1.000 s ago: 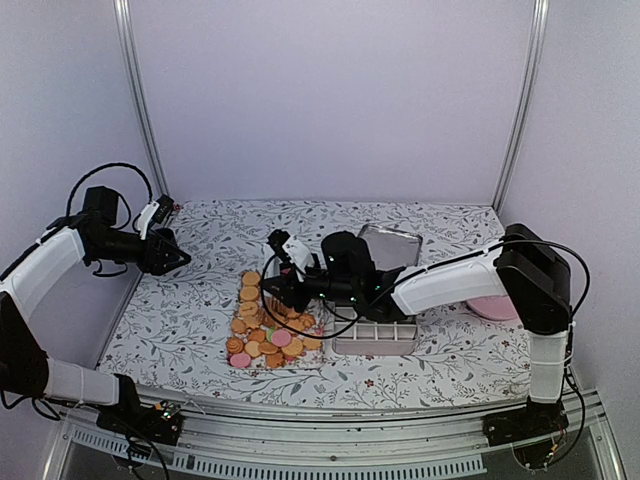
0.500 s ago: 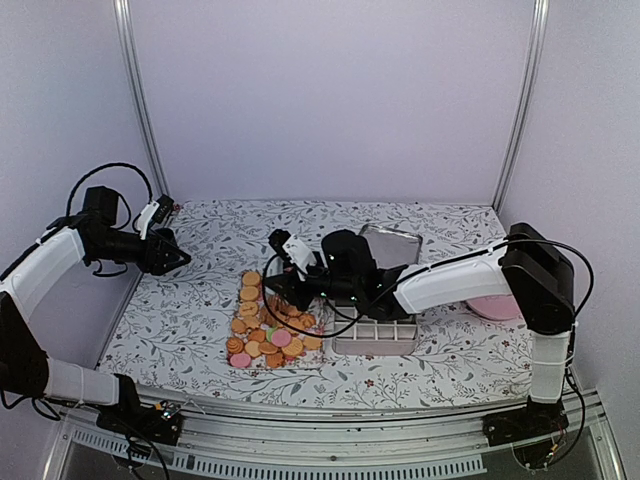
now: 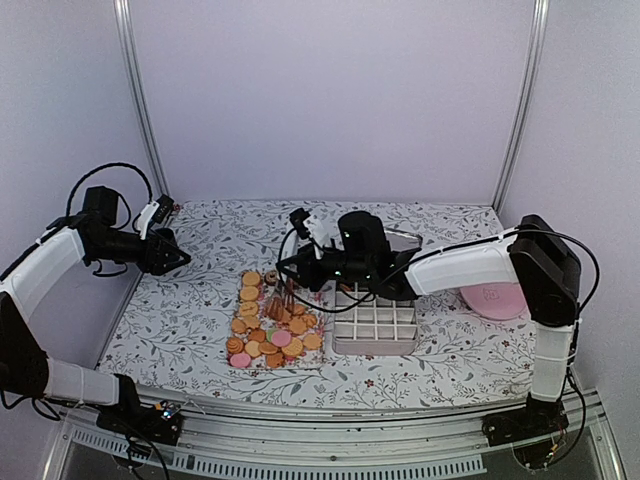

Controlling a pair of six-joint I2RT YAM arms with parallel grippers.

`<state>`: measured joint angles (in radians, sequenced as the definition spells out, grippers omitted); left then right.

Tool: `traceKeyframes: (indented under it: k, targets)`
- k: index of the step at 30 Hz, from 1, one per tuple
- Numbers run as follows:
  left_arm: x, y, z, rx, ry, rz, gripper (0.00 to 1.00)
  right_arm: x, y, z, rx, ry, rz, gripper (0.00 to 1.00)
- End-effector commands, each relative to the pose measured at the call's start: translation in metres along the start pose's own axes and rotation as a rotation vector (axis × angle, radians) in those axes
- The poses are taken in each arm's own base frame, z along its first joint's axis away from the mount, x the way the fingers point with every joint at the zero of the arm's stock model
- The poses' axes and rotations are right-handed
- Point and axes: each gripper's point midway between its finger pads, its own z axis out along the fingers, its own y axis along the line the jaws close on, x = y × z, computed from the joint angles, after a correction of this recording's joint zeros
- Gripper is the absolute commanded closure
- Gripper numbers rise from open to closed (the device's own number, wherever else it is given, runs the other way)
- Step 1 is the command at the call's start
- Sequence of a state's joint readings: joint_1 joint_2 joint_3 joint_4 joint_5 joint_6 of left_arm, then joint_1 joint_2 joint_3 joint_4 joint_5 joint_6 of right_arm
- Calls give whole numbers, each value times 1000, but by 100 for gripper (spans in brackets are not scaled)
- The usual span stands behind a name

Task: Pack the cookies
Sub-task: Pick up the fake cookies from the plate, then place the fake cookies in the empty pocket of the box.

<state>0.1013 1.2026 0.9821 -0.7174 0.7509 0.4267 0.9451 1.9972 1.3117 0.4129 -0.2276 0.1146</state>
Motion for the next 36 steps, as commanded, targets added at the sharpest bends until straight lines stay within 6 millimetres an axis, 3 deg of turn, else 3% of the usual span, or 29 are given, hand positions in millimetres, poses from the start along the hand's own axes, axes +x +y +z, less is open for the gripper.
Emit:
traceKeyframes:
  k: [1, 5, 10, 16, 23, 27, 36]
  targets:
    - [-5, 0, -4, -12, -21, 23, 31, -47, 11, -24, -84, -114, 84, 100]
    - [-5, 0, -5, -14, -23, 26, 31, -55, 4, -33, -73, -132, 97, 100]
    - [-6, 0, -5, -10, -24, 26, 31, -75, -18, -60, -17, -183, 107, 100]
    - [-7, -1, -5, -4, -29, 23, 31, -69, -61, -105, 141, -192, 98, 100]
    - [-7, 0, -4, 0, -28, 22, 31, -47, -91, -149, 324, -173, 76, 100]
    - [-10, 1, -3, 4, -31, 20, 31, -41, -103, -160, 387, -170, 75, 100]
    - [-9, 1, -2, 10, -31, 15, 31, -39, -116, -165, 452, -175, 77, 100]
